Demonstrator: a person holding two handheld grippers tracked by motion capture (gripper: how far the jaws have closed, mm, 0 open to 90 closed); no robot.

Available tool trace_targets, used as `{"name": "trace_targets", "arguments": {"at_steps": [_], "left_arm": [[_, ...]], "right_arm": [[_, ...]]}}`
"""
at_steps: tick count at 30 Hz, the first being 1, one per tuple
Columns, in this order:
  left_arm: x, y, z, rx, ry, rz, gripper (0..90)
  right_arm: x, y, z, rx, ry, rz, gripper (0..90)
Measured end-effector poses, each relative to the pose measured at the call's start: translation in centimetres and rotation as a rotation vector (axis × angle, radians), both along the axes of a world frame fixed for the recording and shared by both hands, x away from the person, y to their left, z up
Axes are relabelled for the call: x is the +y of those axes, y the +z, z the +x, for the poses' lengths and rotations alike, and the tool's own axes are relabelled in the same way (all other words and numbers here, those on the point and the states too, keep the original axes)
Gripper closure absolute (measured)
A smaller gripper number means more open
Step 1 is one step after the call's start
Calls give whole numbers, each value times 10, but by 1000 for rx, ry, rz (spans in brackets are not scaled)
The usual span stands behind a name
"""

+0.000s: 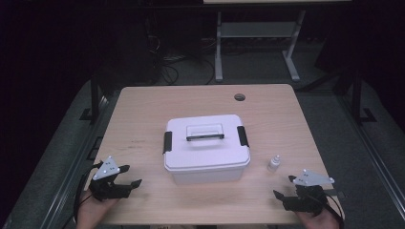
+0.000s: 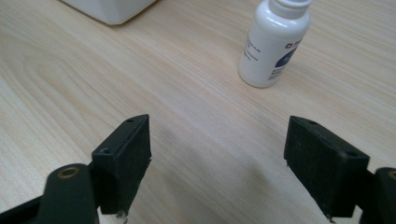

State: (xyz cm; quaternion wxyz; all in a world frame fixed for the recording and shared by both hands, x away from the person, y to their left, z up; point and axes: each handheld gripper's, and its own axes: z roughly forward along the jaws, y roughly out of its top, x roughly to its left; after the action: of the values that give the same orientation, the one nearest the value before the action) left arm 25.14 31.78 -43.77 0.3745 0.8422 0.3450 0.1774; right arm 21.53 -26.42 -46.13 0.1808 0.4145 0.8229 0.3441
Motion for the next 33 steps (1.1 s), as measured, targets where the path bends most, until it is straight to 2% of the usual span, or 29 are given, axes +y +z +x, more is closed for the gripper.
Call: {"name": "trace_targets", "arguments": {"at_steps": [4,6,11,15,16,18,22,33], "left_arm": [[2,0,0,4,3,-4,269],[3,0,0,10,1,-1,270],[4,2,4,31,-19,4,271],[1,9,7,47,-61,30,271],[-2,12,9,59,-82,52,270],[-2,13,10,64,-91,60,270],[-6,26,14,74,-125,108,267],[-12,52,18,85,-181,145,283]], "right_arm": [[2,-1,2,7,4,-17,213],[2,0,2,8,3,-6,212],[1,0,3,11,8,-14,212],[0,-1,4,22,8,-9,212],[-1,-1,5,25,12,-8,210],[-2,-1,6,29,10,-10,210],[-3,0,6,35,12,-3,210],[-2,0,5,38,23,-14,212]]}}
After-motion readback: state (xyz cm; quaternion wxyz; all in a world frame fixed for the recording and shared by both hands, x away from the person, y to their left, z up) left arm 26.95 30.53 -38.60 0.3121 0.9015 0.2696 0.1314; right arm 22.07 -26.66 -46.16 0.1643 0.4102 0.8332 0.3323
